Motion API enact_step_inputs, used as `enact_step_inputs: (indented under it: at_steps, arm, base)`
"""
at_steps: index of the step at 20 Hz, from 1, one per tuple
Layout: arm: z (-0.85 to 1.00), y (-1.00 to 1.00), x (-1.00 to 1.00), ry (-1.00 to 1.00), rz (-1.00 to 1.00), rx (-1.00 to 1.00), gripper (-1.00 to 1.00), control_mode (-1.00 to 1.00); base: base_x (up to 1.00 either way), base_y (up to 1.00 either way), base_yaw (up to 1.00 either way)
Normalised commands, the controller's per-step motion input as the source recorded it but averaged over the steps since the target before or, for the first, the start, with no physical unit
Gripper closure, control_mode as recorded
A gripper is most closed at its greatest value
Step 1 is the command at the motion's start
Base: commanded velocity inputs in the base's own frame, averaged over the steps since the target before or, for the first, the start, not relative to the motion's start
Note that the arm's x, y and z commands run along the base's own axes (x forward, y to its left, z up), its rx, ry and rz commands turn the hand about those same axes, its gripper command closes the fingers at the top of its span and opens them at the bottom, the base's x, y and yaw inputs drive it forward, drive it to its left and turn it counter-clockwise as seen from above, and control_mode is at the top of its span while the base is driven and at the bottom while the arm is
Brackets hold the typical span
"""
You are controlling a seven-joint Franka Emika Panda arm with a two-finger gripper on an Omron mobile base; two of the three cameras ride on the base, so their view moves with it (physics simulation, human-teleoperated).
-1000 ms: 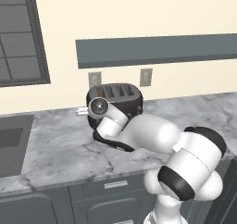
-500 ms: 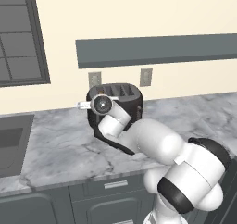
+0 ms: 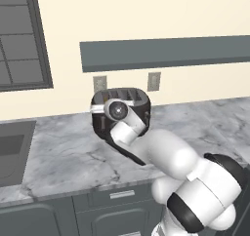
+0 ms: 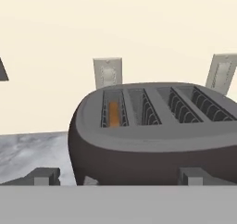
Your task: Start the toaster. Once the lever pops up, take the bread to the plate on the dining counter.
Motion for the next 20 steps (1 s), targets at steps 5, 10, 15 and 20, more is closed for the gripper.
enact_step_inputs:
  at_steps: [5, 10, 15, 20]
  arm:
    - [0.09, -0.12, 0.03, 0.00, 0.00, 0.00, -1.00, -1.00]
    - [0.00, -0.03, 0.08, 0.00, 0.01, 0.00, -1.00, -1.00]
    - [0.00, -0.02, 0.17, 0.00, 0.02, 0.00, -1.00, -1.00]
    - [0.00, -0.02, 0.30, 0.00, 0.03, 0.00, -1.00, -1.00]
  base:
    - [0.00, 0.00, 0.00]
    - [0.00, 0.00, 0.00]
    - [0.00, 0.00, 0.00]
    - [0.00, 0.00, 0.00]
